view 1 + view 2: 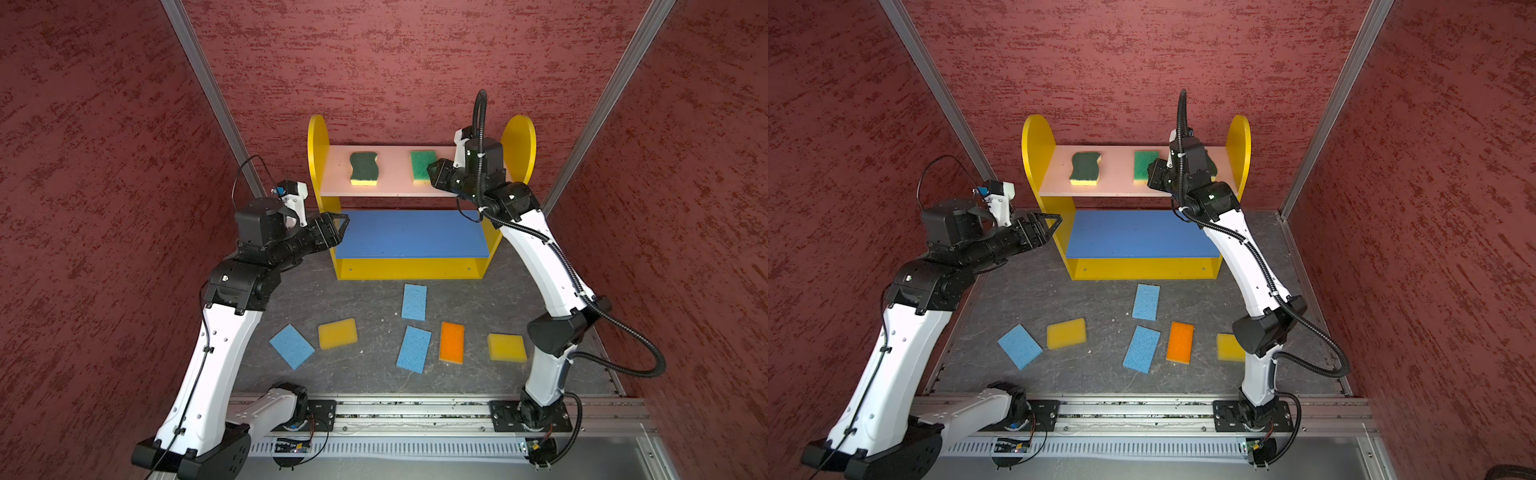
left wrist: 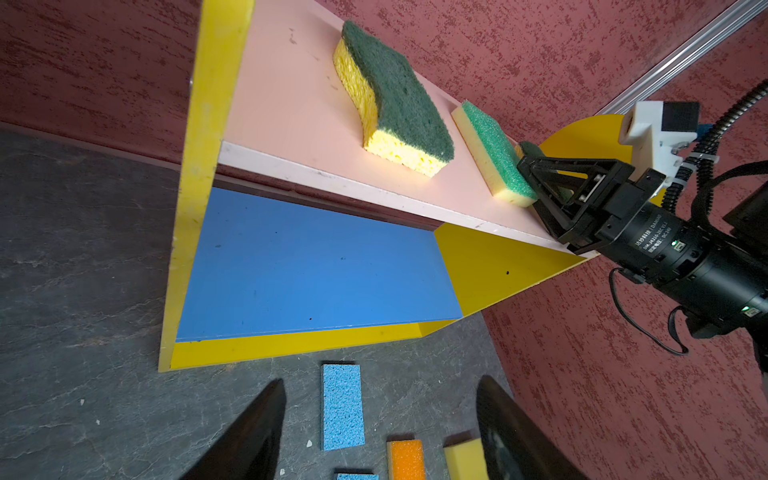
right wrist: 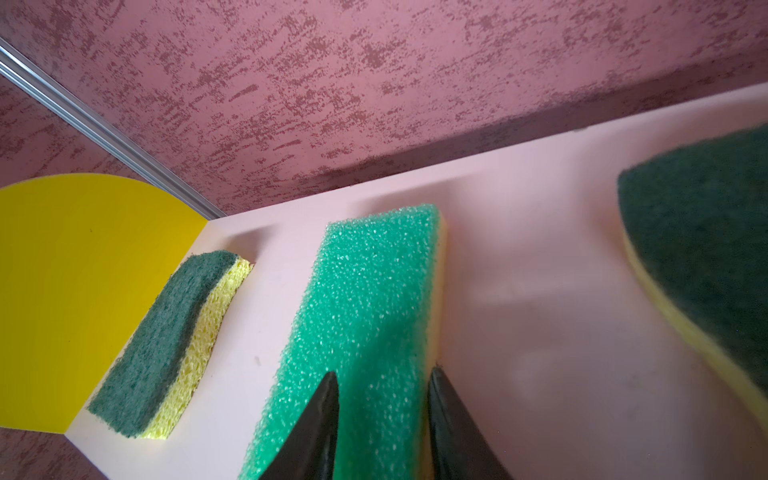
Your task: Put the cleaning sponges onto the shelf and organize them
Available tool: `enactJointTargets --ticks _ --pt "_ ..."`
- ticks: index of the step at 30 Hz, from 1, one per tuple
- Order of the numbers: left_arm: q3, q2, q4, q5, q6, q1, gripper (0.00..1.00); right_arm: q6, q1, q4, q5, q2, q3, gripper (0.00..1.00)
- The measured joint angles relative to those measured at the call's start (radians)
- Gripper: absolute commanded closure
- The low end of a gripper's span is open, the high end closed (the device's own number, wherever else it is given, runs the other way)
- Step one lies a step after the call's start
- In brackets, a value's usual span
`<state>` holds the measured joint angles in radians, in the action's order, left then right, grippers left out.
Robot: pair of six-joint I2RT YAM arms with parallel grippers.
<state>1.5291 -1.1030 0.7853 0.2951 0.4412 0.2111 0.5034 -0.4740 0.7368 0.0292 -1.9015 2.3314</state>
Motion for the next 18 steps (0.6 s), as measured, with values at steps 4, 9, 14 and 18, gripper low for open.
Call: enactJointTargets --ticks 4,9,14,18 --pt "-0.005 0.000 -0.001 0.001 0.000 -0.002 0.27 0.006 0.000 -0.004 -0.011 -0.003 0.003 0.61" --pt "-0.007 0.000 0.000 0.005 0.000 -0.005 0.27 0.009 0.000 -0.005 -0.021 -0.003 0.003 0.60" --pt "-0.008 0.000 -0.001 0.014 0.000 -0.006 0.27 0.009 0.000 -0.005 -0.032 -0.002 0.004 0.53" --pt "-0.008 0.002 -0.001 0.018 0.006 -0.006 0.27 0.010 0.000 0.002 -0.044 0.005 0.005 0.47"
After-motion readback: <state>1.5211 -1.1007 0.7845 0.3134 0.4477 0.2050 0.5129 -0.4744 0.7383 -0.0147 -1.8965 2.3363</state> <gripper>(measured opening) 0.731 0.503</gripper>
